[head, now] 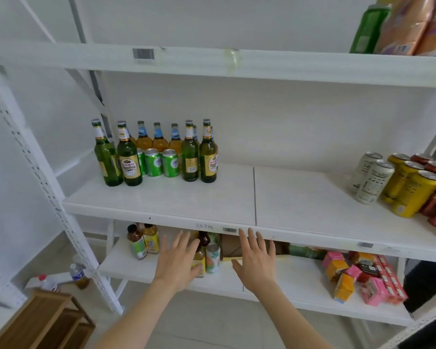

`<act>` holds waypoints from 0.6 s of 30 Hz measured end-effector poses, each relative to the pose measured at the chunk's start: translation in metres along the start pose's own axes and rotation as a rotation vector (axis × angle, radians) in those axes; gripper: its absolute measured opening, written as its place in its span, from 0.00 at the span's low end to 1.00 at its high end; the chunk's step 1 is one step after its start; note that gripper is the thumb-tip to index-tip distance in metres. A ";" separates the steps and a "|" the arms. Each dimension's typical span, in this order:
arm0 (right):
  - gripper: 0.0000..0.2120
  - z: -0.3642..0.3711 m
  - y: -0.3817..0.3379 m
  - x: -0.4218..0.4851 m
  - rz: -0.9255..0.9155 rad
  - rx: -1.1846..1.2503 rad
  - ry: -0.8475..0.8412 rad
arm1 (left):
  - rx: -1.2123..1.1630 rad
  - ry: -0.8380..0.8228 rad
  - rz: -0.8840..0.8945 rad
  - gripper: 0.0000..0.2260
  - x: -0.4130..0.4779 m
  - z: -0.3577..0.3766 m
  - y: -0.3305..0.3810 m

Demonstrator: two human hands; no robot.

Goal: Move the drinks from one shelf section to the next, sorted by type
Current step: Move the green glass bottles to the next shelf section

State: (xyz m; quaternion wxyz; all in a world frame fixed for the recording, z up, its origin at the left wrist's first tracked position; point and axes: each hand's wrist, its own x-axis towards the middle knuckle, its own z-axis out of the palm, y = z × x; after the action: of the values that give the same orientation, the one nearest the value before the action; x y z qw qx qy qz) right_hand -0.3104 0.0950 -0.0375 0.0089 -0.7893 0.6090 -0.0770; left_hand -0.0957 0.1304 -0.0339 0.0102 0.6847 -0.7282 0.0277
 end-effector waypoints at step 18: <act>0.38 0.007 -0.177 0.174 -0.086 -0.011 0.076 | 0.057 0.054 -0.148 0.30 0.085 -0.020 -0.233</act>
State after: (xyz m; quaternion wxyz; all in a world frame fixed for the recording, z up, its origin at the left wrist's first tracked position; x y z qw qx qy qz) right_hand -0.0967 -0.0270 -0.0062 -0.0219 -0.8114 0.5747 -0.1041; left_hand 0.1315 0.0324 -0.0035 0.0122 0.7357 -0.6740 0.0659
